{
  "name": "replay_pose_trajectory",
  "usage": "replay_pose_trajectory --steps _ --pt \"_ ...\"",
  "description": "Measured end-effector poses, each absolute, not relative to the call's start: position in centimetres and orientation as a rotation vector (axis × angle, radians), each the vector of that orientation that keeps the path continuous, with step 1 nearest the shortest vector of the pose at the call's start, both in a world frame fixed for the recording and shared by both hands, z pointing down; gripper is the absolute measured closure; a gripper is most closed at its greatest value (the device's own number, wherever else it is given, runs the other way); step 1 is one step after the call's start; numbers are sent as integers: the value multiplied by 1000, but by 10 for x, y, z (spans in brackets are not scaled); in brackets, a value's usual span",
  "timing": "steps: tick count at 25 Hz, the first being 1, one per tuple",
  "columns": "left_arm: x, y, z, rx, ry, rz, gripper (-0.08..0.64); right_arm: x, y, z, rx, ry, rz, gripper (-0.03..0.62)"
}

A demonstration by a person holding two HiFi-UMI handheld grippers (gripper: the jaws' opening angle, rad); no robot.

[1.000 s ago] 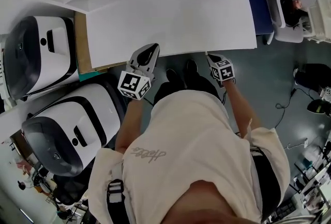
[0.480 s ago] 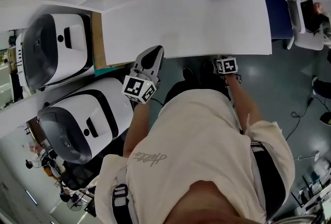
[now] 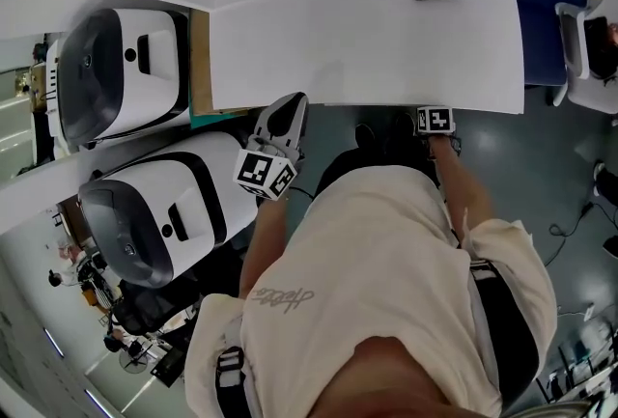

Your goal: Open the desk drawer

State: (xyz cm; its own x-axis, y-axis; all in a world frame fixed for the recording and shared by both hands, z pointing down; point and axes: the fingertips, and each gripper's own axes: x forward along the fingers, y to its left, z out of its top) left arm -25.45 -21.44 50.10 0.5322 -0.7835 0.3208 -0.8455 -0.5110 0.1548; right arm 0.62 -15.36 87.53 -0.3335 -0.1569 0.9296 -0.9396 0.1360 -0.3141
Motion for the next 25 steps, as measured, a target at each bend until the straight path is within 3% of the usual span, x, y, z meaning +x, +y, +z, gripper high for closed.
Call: replay_pose_trajectory --steps 25 --pt "-238 -193 503 2498 -1334 292 558 3 -146 885 1036 -1646 1333 505"
